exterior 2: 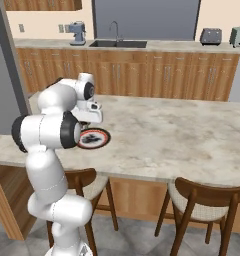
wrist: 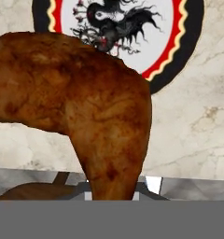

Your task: Take the chicken drumstick from the fridge and place it on the digital scale on the counter by the fridge. Wait a few seconds for a reading, then move it to the plate on the dining counter.

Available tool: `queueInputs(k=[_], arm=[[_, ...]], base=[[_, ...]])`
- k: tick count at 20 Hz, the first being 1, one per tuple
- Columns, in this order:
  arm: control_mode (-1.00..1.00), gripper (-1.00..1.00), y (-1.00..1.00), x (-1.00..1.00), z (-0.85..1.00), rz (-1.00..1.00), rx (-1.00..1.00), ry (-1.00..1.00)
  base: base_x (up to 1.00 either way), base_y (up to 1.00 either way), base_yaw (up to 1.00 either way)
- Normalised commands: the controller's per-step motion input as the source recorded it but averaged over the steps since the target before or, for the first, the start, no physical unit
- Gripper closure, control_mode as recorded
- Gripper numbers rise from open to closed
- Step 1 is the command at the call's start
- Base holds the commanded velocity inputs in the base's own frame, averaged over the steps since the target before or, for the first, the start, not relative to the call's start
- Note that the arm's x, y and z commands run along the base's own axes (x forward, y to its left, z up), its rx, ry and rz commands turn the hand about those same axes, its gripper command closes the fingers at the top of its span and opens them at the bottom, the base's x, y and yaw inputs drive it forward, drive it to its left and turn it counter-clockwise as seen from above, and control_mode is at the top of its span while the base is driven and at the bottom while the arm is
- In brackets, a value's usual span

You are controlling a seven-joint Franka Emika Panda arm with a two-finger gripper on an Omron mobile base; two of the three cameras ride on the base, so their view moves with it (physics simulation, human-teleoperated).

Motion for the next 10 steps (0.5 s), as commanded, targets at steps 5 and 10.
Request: queueInputs(k=[5,10], arm=[[-1.00,1.00,0.01,0.14,-0.31,0.00,0.00,-0.16],[-1.00,1.00,0.00,0.23,-0.16,0.00,-0.01,-0.09]], base=[[0.00,0.00,0.00],[0.00,0.00,0.00]])
